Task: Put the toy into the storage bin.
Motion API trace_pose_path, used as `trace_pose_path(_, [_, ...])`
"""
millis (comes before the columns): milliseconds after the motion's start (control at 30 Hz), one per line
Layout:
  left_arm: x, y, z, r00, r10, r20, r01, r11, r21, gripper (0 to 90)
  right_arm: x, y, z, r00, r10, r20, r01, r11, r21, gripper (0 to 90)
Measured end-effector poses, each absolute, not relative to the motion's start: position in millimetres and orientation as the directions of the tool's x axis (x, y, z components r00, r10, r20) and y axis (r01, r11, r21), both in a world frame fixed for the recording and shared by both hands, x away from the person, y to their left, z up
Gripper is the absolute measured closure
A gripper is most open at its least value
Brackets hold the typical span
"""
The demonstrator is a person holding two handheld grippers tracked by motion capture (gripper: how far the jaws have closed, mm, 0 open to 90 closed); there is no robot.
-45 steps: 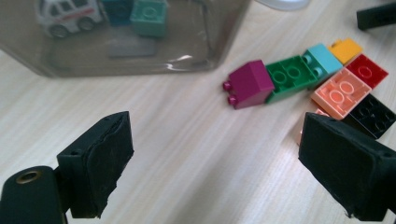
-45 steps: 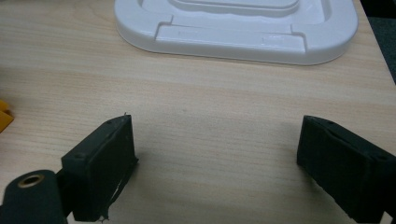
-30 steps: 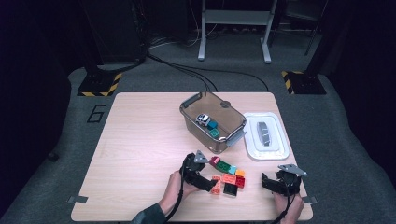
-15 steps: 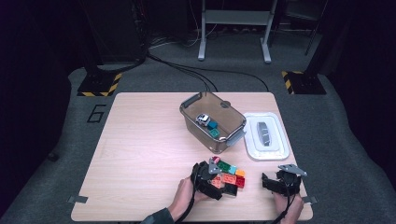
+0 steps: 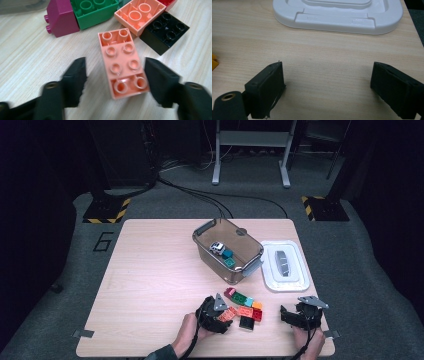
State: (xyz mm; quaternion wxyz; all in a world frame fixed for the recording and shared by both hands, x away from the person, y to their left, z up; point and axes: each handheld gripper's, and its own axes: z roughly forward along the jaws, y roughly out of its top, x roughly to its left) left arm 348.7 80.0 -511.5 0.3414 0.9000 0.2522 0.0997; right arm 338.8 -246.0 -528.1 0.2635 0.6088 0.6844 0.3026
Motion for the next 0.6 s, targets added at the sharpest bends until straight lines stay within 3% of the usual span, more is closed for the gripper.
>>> trace_pose_path(33, [348, 81, -512, 0.85, 0.526, 0.017, 0.381, -0.638, 0.669, 47.1, 339, -246, -528, -0.12, 0.993, 0.008, 0.674, 0.076, 0.735, 10.6])
trace_pose_path(100, [348, 83, -512, 0.855, 0.519, 0.016, 0.373, -0.635, 0.677, 57.0, 339, -246, -528, -0.12, 0.993, 0.007, 0.674, 0.076, 0.735, 10.6])
trace_pose_path(600, [357, 100, -505, 0.858, 0.514, 0.014, 0.366, -0.63, 0.685, 58.7, 339, -246, -528, -0.119, 0.993, 0.007, 0.674, 0.075, 0.735, 10.8])
